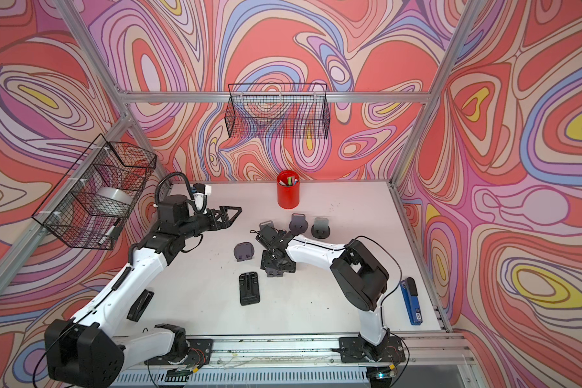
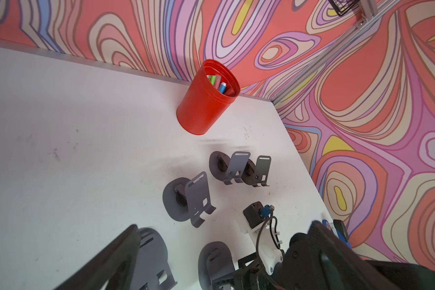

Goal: Open the phone stand
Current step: Pick up the phone stand at the center of the board.

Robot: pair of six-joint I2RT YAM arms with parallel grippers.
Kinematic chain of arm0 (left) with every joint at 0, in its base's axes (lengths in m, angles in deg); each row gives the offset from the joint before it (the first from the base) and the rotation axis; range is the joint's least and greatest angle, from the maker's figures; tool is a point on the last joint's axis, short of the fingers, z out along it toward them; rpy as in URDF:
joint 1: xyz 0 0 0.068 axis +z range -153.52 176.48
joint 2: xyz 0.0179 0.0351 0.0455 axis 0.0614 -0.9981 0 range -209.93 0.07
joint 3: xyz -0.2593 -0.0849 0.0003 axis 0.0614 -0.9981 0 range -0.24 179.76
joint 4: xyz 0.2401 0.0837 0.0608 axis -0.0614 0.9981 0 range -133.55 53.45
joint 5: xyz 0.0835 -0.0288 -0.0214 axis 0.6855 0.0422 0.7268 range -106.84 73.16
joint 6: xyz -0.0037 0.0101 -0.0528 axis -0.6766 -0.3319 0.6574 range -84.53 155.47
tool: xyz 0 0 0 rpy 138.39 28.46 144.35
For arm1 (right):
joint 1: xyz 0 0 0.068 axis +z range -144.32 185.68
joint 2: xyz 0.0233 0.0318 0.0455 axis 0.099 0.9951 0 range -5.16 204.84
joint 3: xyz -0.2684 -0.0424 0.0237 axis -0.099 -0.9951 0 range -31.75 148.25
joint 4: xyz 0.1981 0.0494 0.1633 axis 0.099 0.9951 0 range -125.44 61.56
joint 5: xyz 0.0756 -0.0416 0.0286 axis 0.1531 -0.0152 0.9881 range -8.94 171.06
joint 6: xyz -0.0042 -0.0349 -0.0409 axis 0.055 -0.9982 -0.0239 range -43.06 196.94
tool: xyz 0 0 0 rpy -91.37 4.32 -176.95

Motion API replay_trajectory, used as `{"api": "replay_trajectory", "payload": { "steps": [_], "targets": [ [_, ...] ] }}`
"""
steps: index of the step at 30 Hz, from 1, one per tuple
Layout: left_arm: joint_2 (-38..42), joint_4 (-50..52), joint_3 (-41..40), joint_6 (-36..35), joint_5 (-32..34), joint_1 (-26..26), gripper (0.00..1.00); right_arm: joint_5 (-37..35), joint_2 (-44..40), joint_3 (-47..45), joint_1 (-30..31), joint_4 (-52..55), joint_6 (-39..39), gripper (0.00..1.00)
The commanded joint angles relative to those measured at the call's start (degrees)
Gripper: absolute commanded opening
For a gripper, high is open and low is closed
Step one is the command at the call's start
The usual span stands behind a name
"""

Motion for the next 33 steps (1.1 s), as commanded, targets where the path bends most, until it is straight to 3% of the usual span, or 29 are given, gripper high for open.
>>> {"api": "replay_trajectory", "payload": {
  "steps": [1,12,25,29,33],
  "targets": [
    [2.4,8.0,0.5,-0.6,5.1,0.3,1.00,-1.7,1.0,1.7,0.2,2.5,1.5,0.81],
    [11.5,10.3,-1.0,1.3,10.3,0.3,1.00,-2.4,5.3,5.2,0.4,3.8,0.1,0.76],
    [11.4,12.6,-1.1,-1.5,10.0,0.3,1.00,-3.6,9.7,8.9,0.4,8.6,-1.1,0.70],
    [11.4,13.1,-1.4,-2.0,10.1,0.3,1.00,-3.3,11.3,9.8,0.5,9.9,-1.9,0.61],
    [11.2,13.7,-1.6,-2.4,10.1,0.3,1.00,-3.7,11.8,10.0,0.5,11.2,-2.8,0.41]
  ]
}}
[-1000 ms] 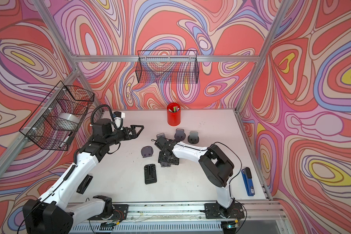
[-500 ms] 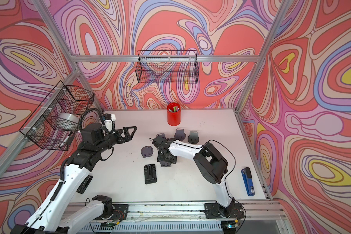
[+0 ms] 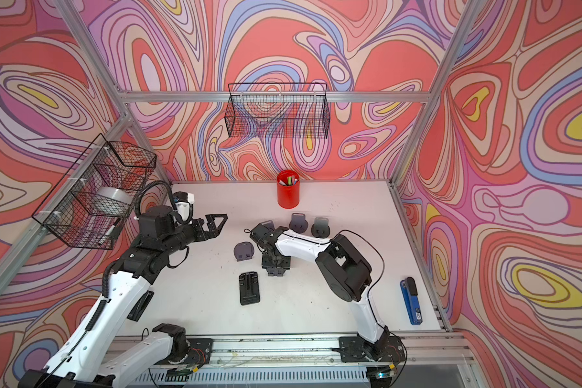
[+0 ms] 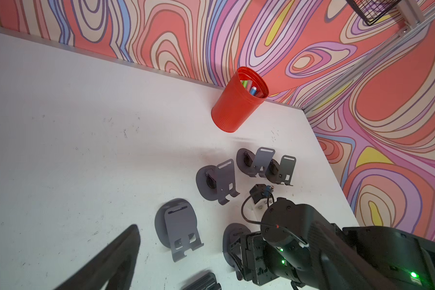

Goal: Open the phone stand
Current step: Pick up the phone stand at the center of the board.

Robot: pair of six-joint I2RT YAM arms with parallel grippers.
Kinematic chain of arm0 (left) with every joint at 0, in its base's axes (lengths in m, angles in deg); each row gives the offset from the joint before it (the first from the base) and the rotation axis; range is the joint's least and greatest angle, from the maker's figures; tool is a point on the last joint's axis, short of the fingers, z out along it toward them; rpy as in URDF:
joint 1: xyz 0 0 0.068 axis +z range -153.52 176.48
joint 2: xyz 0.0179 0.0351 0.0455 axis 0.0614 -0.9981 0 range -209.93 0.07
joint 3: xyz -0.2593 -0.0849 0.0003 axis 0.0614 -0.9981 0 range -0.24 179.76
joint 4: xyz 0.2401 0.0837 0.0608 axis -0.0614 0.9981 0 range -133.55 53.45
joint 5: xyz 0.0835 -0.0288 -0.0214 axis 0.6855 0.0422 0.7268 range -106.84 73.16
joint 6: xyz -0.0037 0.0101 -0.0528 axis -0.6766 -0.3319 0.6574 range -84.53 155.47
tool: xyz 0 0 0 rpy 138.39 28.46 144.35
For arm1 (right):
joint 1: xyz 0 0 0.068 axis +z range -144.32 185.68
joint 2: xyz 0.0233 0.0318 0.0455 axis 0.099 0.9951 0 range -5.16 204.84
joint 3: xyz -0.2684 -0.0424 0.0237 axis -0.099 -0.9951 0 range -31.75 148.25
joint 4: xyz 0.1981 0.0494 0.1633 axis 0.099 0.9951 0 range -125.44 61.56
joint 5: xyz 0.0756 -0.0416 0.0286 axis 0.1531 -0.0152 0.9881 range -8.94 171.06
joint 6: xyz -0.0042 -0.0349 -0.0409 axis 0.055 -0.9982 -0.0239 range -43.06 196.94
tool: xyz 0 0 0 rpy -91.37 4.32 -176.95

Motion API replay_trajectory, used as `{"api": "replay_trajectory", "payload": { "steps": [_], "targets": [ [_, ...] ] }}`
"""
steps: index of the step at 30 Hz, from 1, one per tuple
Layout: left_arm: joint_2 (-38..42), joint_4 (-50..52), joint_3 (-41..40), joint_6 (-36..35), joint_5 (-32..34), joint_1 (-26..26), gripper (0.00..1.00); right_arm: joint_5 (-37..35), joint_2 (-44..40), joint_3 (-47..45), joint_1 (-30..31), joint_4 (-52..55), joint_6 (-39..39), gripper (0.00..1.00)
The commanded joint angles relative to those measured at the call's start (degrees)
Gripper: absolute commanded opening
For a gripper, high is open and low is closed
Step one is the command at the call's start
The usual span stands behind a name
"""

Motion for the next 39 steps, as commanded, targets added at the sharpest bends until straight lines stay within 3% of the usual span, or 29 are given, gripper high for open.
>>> {"api": "replay_trajectory", "payload": {
  "steps": [1,5,13,20,24,31,36,39],
  "targets": [
    [-0.2,1.8,-0.6,-1.2,0.3,0.3,1.00,-1.3,2.8,-0.4,0.3,3.5,-1.1,0.36],
    [-0.7,2.4,-0.5,-1.2,-0.7,0.3,1.00,-1.9,1.7,-0.4,0.2,4.4,-2.3,0.26],
    [-3.1,2.1,-2.3,1.4,-9.9,-0.2,1.00,-4.7,-6.2,-1.2,0.0,4.7,-7.6,0.20],
    [-4.9,-3.9,-8.7,7.5,-10.6,-8.9,0.99,-2.0,-19.0,-6.4,-2.9,0.9,-12.8,0.18],
    [-7.1,-12.2,-11.4,13.2,-11.2,-13.2,0.93,1.2,-25.7,-8.6,-4.6,-1.5,-15.1,0.16],
    [-13.5,-17.6,-7.9,16.4,-8.7,-21.0,0.86,3.8,-32.0,-8.8,-6.0,-2.6,-17.4,0.15],
    [-17.4,-24.3,-8.0,19.6,-9.6,-22.5,0.80,4.4,-33.9,-9.0,-6.2,-2.7,-17.4,0.15],
    [-18.9,-25.4,-7.5,19.7,-9.7,-22.6,0.70,4.5,-34.8,-9.2,-6.3,-2.6,-17.2,0.14]
  ]
}}
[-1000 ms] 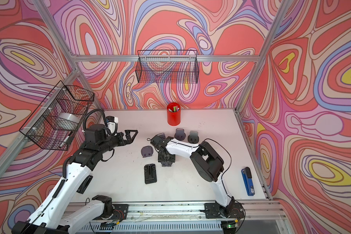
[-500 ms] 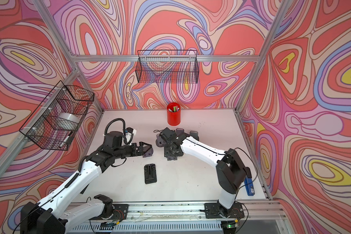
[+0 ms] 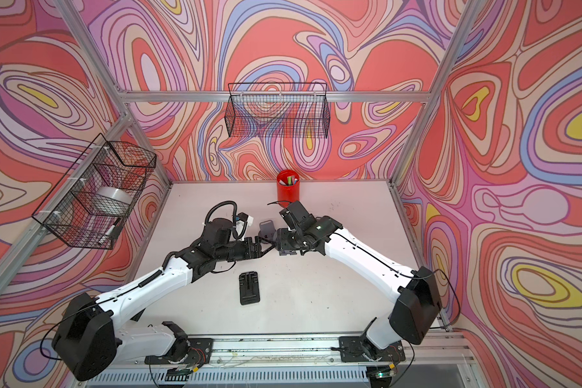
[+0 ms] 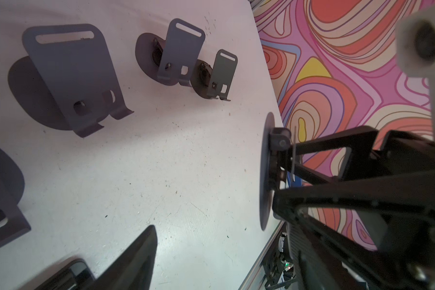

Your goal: Open the phone stand

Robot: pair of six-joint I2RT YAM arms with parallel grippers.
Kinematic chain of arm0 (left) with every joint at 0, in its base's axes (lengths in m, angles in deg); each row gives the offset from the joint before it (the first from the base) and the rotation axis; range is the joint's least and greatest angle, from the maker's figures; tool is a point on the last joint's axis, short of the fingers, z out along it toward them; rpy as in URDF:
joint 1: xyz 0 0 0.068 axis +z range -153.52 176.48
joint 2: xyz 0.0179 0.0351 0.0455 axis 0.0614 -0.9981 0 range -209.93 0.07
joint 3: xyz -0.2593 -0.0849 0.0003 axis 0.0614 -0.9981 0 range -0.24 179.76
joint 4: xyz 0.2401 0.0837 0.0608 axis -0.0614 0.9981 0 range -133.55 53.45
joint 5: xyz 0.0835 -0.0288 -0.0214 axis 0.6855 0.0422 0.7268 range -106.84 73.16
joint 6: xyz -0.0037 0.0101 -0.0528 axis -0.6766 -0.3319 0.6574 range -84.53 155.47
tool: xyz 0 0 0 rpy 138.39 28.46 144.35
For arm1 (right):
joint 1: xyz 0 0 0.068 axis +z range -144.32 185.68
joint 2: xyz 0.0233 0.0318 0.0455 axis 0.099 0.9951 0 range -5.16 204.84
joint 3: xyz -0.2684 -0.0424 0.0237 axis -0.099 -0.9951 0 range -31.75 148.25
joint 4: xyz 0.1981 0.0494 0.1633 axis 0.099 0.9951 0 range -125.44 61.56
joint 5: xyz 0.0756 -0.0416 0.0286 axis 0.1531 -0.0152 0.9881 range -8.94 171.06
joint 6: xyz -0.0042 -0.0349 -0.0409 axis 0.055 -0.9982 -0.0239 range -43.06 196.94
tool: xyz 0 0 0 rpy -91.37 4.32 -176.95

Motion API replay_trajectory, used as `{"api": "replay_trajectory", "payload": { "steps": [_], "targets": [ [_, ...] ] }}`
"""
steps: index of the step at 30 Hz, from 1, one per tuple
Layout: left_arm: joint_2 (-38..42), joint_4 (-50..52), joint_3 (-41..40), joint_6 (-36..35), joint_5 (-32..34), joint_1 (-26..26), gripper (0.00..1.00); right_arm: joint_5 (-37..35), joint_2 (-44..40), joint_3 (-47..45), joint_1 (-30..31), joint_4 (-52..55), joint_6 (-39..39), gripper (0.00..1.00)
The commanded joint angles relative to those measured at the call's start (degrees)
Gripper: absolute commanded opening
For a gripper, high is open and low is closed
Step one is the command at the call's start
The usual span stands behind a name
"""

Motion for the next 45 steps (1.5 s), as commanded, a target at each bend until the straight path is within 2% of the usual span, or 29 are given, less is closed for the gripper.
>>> {"api": "replay_trajectory", "payload": {
  "steps": [1,2,11,19,26,45],
  "targets": [
    [-1.4,-4.6,1.8,1.8,0.1,-0.4,0.64,0.7,-2.3,-0.7,-0.3,-1.1,-0.5,0.14],
    [-1.8,-4.8,1.8,1.8,-0.1,-0.4,0.61,0.8,-2.5,-0.8,-0.3,-1.3,-0.5,0.14],
    [-3.9,-8.0,2.2,2.3,-1.7,-0.7,0.56,1.8,-2.4,-1.2,-0.3,-2.5,0.2,0.13],
    [-6.0,-11.7,1.4,4.0,-3.9,-1.6,0.47,2.5,-2.4,-1.5,-0.3,-5.0,1.5,0.12],
    [-4.1,-10.6,0.3,3.5,-3.5,-1.7,0.50,1.3,-2.3,-1.4,-0.4,-4.9,1.7,0.11],
    [1.3,-10.3,-3.0,3.5,-4.0,-1.8,0.48,1.4,-1.3,-0.3,-0.8,-5.4,1.6,0.09]
  ]
}}
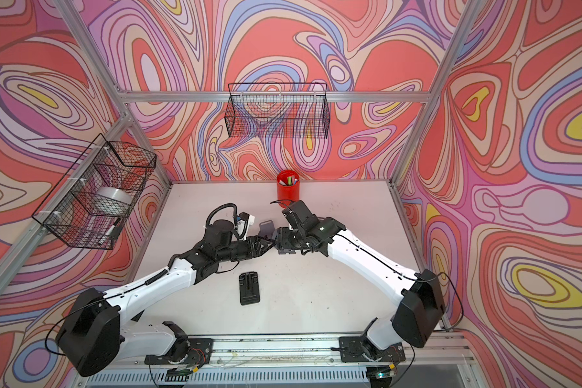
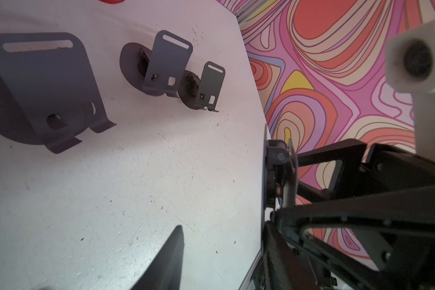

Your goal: Open the phone stand

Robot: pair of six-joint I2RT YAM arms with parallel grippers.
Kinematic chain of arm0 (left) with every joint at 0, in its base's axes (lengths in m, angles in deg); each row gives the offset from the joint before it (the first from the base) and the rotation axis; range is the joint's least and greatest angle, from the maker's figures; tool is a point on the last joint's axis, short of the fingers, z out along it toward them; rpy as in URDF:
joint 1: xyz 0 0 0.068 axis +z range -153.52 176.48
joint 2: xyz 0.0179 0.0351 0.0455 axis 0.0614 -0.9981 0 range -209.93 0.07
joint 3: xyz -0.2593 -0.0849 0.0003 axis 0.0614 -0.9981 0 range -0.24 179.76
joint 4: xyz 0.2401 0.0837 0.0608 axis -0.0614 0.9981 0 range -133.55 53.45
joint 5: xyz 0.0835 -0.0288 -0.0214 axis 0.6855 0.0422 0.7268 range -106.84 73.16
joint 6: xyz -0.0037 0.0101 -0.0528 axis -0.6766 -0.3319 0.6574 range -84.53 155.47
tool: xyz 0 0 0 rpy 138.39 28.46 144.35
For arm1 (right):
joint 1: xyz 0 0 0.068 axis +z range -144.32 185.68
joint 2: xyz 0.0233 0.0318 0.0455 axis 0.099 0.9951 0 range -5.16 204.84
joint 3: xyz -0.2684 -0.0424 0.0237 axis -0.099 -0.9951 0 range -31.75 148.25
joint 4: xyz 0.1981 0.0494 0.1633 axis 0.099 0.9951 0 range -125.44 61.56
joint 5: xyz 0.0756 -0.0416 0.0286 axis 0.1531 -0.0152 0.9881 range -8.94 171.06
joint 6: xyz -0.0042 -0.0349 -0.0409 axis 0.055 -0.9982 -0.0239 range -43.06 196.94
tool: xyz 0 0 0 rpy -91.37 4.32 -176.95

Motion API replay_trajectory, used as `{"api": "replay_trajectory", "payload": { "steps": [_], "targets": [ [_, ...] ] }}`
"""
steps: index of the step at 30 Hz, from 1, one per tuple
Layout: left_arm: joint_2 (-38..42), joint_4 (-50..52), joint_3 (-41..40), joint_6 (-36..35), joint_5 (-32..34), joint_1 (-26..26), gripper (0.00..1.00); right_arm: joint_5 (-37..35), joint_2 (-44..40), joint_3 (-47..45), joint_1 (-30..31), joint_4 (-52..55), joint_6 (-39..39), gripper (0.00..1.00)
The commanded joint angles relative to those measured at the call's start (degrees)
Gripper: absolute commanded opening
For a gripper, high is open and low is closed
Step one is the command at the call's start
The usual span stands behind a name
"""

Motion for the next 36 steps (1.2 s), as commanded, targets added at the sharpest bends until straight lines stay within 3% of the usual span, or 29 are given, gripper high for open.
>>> {"api": "replay_trajectory", "payload": {
  "steps": [1,15,19,24,30,36],
  "targets": [
    [1.6,-2.6,-0.5,0.6,-3.4,-0.9,0.48,0.0,-0.2,1.0,-0.1,-2.5,0.4,0.09],
    [-4.3,-14.8,-0.3,2.5,-5.7,-2.6,0.42,2.3,0.0,0.9,-0.1,-4.2,0.8,0.08],
    [-4.3,-18.7,-1.1,2.8,-4.7,-2.6,0.30,2.6,-0.1,0.6,-0.1,-4.2,0.8,0.07],
    [-4.8,-20.9,-0.9,1.3,-4.3,-2.6,0.00,3.3,-0.4,0.3,-0.1,-4.6,1.2,0.07],
    [-6.3,-23.9,-1.9,-1.3,-3.8,-2.7,0.00,5.4,-1.1,1.0,-0.7,-3.6,1.5,0.06],
    [-6.6,-20.4,-2.0,-8.3,-2.4,-2.7,0.00,9.6,-2.1,2.3,-2.9,-0.5,0.7,0.05]
  ]
}}
